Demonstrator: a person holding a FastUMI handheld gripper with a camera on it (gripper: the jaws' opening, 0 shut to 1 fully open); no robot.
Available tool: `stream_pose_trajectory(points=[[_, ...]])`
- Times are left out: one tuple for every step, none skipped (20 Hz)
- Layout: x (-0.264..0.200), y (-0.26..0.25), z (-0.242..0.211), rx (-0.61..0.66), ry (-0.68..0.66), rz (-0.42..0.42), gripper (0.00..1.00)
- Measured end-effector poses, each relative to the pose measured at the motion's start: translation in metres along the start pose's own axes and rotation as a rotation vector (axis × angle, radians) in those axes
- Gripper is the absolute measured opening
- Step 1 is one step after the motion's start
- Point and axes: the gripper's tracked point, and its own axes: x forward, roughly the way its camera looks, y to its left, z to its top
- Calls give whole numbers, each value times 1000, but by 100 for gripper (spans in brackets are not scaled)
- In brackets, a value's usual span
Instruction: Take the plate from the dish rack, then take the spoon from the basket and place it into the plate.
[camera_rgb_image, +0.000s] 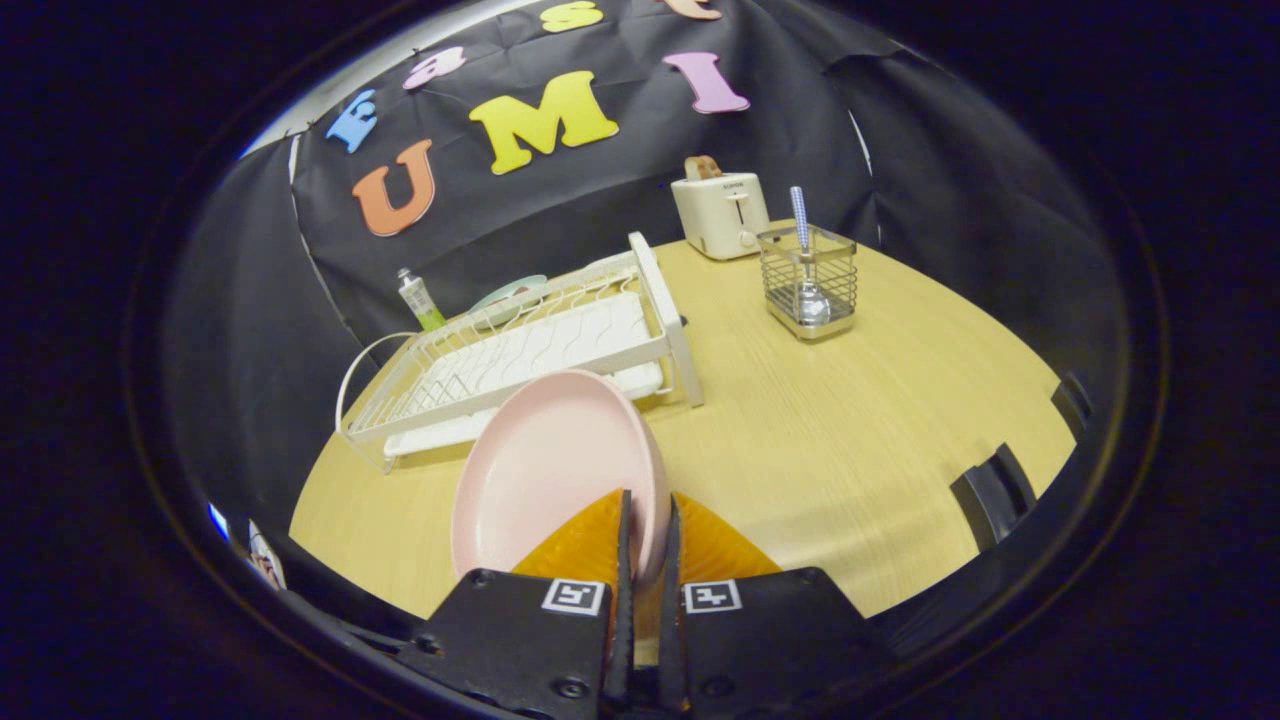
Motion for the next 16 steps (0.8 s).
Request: stream_pose_trajectory(points=[[2, -2, -2, 11, 3, 14, 16], [5, 0, -5, 16, 4, 43, 16], [8, 1, -10, 19, 17, 68, 16], [13, -3, -20, 7, 40, 66, 17], [18, -8, -28, -15, 52, 60, 23], [20, -8, -31, -24, 45, 74, 26], [21, -8, -31, -28, 38, 77, 28], [23, -11, -33, -44, 32, 67, 30], [24, -14, -31, -70, 20, 50, 35], [22, -16, -28, -87, -6, 36, 37], [22, -17, -23, -95, -39, 35, 38], [19, -23, -16, -103, -75, 23, 47], [22, -26, -7, -117, -114, 18, 56], [17, -28, 1, -129, -147, 9, 65], [19, -33, 9, -146, -172, -7, 76], [15, -38, 17, -161, -196, -18, 86]])
